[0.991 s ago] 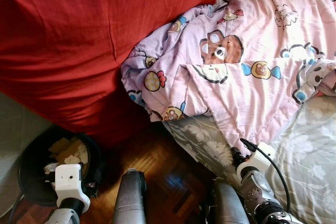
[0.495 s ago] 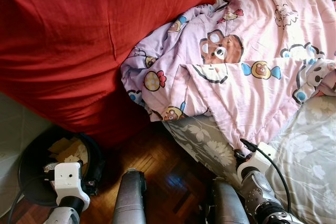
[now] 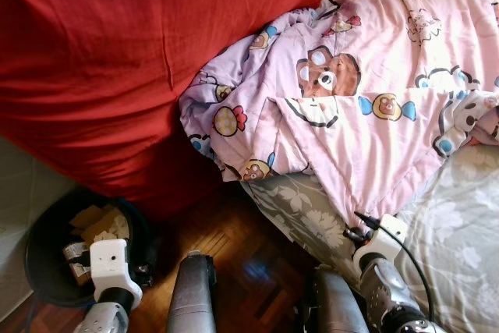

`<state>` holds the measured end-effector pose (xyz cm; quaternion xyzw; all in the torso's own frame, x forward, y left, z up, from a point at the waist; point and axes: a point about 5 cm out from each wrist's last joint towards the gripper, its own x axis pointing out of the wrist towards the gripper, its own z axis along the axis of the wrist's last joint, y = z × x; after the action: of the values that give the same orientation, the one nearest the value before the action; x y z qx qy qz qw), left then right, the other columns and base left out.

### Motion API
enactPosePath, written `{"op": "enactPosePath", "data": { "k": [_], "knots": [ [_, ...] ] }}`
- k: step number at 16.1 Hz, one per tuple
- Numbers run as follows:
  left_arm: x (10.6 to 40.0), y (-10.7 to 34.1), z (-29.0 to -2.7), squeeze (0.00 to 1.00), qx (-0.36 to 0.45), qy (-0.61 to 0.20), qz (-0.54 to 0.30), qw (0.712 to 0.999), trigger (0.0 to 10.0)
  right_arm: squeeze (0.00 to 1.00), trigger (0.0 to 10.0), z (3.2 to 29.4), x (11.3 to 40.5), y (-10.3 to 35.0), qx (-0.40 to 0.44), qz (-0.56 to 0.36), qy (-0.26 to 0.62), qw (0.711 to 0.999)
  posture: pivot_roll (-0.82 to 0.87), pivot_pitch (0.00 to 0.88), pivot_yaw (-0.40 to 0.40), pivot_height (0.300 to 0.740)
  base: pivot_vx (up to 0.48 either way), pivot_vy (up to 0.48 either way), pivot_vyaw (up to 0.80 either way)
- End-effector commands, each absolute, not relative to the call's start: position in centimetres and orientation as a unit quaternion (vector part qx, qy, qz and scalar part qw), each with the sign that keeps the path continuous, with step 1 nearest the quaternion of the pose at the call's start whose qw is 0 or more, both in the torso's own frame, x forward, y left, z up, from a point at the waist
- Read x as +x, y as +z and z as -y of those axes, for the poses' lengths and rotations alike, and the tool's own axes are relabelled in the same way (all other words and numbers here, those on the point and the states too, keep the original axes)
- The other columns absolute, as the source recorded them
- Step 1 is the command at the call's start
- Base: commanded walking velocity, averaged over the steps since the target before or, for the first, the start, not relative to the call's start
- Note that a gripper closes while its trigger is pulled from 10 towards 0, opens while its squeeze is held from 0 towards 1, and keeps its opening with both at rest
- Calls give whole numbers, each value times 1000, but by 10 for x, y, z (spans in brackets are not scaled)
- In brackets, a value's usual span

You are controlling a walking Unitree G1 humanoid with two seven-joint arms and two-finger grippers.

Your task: Clean up the room

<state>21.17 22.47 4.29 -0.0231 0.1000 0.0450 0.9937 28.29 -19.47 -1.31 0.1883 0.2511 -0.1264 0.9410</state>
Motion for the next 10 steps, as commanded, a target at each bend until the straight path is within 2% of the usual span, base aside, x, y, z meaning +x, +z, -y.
{"op": "enactPosePath", "data": {
  "k": [1,4,5,6,8,10],
  "knots": [
    [205,29,-231,0,-28,65,-124,990,10000,0,0,193,265,-29,183,-285,-124,933,104,242,-11,637,0,0,0],
    [216,19,-229,0,-37,71,-128,989,10000,0,0,199,270,-22,148,-256,-102,950,82,170,-24,637,0,0,0],
    [223,15,-228,0,-45,78,-128,988,10000,0,4392,206,272,-17,116,-245,-95,958,49,101,-31,637,0,0,0],
    [228,15,-227,0,-47,78,-124,988,10000,0,10000,213,275,-11,116,-225,-94,963,42,75,-31,637,0,0,0],
    [239,11,-226,0,-53,83,-124,987,10000,0,10000,228,278,0,106,-180,-100,973,10,10,-33,637,0,0,0],
    [242,5,-230,0,-55,94,-132,985,10000,0,10000,237,276,2,99,-169,-113,974,-5,0,-31,652,0,0,0]
  ]
}}
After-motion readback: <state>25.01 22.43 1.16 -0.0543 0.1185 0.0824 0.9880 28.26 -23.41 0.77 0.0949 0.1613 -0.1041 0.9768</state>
